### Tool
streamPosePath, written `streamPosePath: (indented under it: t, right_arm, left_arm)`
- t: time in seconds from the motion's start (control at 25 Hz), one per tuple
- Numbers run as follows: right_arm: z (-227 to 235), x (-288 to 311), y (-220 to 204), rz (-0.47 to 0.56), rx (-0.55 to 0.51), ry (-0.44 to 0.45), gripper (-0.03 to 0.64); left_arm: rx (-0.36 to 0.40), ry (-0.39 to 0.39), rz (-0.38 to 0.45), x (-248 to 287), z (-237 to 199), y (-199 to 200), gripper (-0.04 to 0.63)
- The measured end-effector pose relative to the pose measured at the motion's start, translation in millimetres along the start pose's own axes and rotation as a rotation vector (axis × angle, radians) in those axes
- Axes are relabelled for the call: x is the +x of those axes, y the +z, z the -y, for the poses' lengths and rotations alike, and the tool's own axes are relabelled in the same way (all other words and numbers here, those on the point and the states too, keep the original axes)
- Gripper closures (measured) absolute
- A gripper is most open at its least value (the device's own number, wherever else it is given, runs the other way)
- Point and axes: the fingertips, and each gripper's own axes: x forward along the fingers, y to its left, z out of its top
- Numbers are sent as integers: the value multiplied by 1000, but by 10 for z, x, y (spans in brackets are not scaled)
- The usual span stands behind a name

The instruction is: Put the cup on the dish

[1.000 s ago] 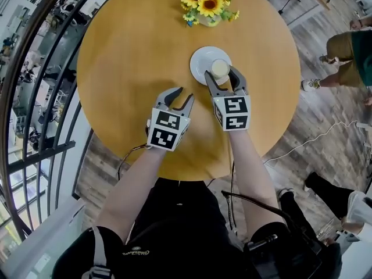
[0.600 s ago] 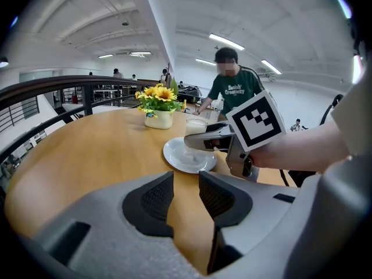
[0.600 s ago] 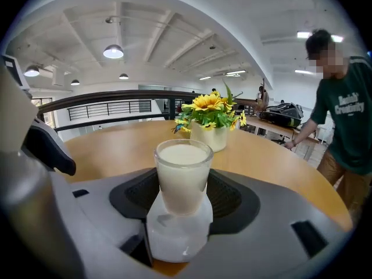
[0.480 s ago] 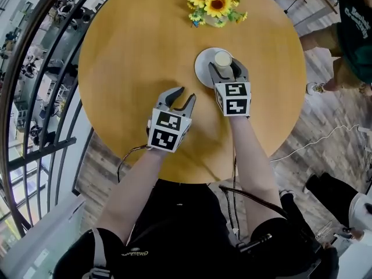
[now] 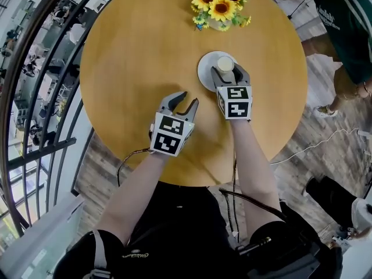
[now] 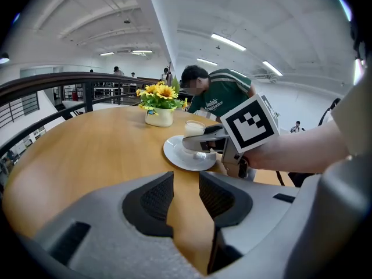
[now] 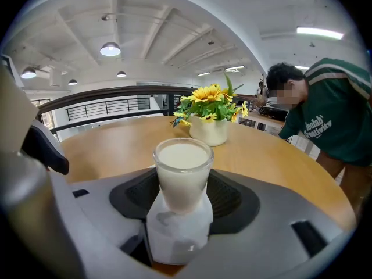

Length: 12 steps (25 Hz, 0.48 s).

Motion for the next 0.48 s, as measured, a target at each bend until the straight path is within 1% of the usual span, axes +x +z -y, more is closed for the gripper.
streamPosePath:
  t: [0.48]
  right_arm:
    - [4,11,-29,-16,0,-7,362]
  left_arm:
    - [-1,-10,2,37,29,12,456]
